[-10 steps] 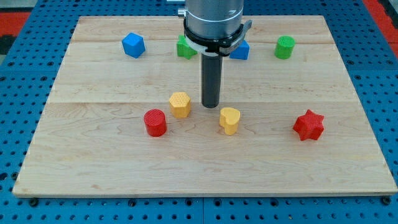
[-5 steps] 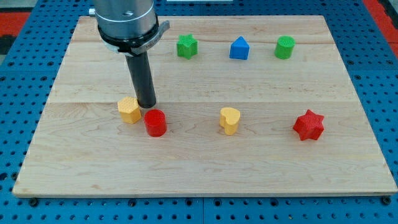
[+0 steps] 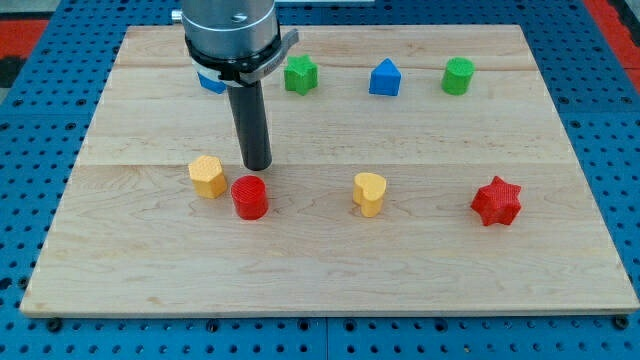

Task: Slide the yellow hexagon to the left side of the red circle

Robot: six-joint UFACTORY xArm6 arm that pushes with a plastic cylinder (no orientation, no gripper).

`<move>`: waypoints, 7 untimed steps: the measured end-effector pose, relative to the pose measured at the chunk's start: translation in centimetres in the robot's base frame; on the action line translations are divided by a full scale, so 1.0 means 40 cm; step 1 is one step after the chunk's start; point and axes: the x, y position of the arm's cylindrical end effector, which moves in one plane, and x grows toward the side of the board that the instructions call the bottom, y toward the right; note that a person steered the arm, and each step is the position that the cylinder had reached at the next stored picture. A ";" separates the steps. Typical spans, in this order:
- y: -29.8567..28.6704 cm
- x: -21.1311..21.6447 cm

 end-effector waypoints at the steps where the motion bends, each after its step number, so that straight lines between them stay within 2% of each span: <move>1: -0.007 0.000; 3: -0.094 0.000; 7: -0.147 0.036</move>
